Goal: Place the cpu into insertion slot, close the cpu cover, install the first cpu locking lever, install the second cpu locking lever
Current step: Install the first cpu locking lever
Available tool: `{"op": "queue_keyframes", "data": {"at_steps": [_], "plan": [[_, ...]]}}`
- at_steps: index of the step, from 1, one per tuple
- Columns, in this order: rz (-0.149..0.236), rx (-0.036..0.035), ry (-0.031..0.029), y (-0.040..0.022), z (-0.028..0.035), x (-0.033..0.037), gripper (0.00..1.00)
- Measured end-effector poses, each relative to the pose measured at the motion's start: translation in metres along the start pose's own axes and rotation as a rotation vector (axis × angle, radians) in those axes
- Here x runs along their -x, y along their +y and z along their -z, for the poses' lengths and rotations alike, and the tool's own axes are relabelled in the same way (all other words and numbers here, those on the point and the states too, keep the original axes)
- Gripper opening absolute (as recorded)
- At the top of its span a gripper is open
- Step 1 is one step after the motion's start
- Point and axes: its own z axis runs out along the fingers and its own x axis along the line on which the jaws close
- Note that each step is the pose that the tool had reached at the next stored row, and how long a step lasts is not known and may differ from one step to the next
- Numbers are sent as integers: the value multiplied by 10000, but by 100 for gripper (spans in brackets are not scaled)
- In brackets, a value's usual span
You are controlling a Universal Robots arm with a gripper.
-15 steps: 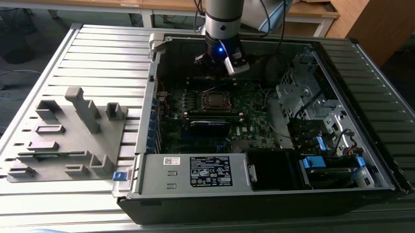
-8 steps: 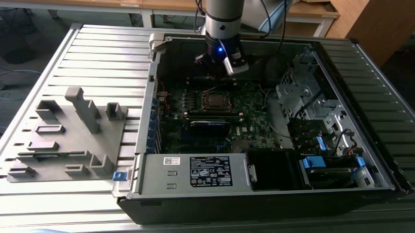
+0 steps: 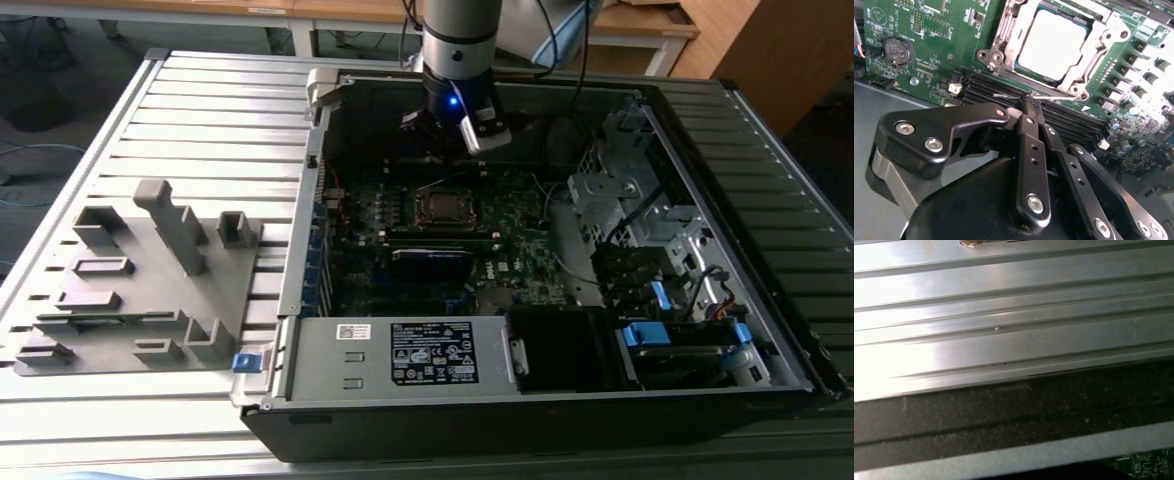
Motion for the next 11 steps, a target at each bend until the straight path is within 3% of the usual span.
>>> {"op": "queue_keyframes", "data": {"at_steps": [11], "plan": [[-463, -23, -44, 2, -4, 0, 11]]}}
